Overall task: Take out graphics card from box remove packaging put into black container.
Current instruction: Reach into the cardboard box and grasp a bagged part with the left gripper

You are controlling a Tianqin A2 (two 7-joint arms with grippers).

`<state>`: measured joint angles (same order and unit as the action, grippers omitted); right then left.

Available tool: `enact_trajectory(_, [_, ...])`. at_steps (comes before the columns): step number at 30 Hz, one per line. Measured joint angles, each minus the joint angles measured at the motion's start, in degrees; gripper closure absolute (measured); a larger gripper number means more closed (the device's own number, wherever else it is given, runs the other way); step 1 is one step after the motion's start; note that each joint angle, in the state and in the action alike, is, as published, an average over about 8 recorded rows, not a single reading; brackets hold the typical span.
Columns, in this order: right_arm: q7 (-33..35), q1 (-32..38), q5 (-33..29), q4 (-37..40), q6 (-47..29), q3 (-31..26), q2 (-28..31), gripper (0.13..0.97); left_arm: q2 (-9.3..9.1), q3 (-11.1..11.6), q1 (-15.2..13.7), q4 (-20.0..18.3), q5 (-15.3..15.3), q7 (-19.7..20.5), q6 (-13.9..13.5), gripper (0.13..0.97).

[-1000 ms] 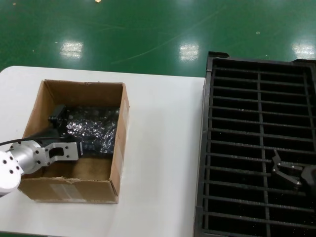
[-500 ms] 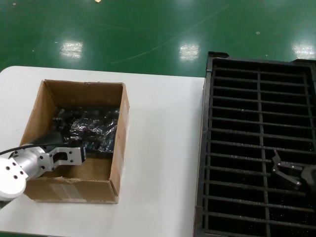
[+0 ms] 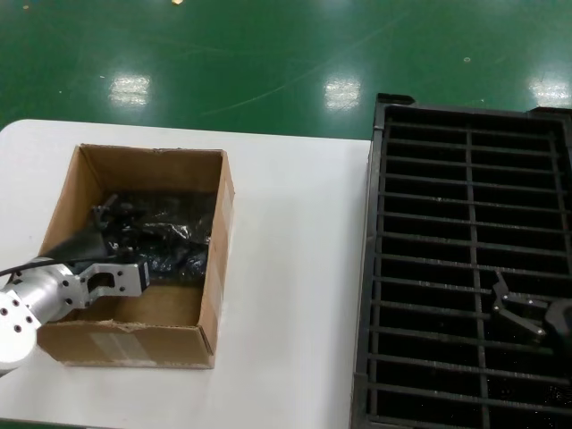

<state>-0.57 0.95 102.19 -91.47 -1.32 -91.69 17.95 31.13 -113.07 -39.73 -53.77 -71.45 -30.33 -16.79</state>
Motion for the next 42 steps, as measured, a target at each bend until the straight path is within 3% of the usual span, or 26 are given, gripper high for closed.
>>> enact_trajectory(10, [0.00,0.00,0.00,0.00,0.00,0.00,0.00,0.129,1.84,3.96,2.94,-8.97,6.30,5.49,-0.44,0.913])
enact_trajectory(14, [0.00,0.00,0.00,0.00,0.00,0.00,0.00,0.129,2.35,7.45,5.11,-15.18,9.76,7.98,-0.99,0.930])
enact_trajectory(21, [0.00,0.00,0.00,0.00,0.00,0.00,0.00,0.129,2.83,15.00,11.12,-29.61,15.70,12.59,-3.87,0.957])
enact_trajectory(25, [0.00,0.00,0.00,0.00,0.00,0.00,0.00,0.129,3.16,17.53,14.32,-35.18,17.35,14.08,-5.49,0.957])
enact_trajectory(28, [0.00,0.00,0.00,0.00,0.00,0.00,0.00,0.129,3.64,17.82,16.00,-36.13,17.25,14.71,-6.67,0.958])
enact_trajectory(33, [0.00,0.00,0.00,0.00,0.00,0.00,0.00,0.129,4.77,16.53,17.23,-34.28,16.09,16.13,-9.91,0.952])
enact_trajectory(42, [0.00,0.00,0.00,0.00,0.00,0.00,0.00,0.129,7.53,12.67,15.72,-31.17,14.47,19.99,-18.36,0.938])
